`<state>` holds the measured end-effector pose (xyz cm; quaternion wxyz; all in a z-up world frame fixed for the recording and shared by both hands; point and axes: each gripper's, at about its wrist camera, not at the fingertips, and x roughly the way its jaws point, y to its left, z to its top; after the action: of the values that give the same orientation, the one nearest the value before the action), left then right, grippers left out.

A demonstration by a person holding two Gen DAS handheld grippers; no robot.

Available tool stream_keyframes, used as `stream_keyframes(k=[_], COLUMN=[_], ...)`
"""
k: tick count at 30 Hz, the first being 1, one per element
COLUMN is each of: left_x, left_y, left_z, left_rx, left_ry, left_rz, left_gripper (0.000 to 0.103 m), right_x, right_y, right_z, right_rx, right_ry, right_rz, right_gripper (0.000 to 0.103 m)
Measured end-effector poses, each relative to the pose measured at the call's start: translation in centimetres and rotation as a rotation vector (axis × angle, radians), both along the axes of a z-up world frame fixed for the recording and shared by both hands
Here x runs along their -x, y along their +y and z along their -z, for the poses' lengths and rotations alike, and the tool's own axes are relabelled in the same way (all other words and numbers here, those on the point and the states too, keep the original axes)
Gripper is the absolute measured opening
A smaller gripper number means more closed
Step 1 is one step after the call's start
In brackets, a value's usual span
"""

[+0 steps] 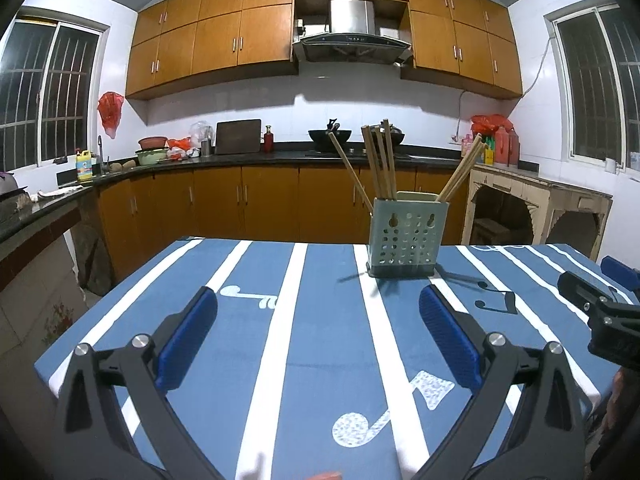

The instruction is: Organize utensils

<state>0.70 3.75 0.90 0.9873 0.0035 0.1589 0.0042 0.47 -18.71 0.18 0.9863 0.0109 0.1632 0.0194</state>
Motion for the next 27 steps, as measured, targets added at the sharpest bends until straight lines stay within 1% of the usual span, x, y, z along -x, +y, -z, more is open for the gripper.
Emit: stream_keyframes(k=[7,27], left_x=[-0.04,-0.58], left_y=[-0.08,-0.21], left_z=[0.39,1.12], left_rx=[0.007,0.009], left_ry=[-0.002,0.016], left_rz=[-0.006,-0.005], left_gripper=[0.099,0.099], right_x=[0.08,-0.06], right_y=[-0.32,-0.3], right_z=[0.22,1.0], right_rx=[-0.012,-0.021], right_ry=[-0.004,0.026], right_rz=[0.015,0.016], right_gripper=[0.101,0.101])
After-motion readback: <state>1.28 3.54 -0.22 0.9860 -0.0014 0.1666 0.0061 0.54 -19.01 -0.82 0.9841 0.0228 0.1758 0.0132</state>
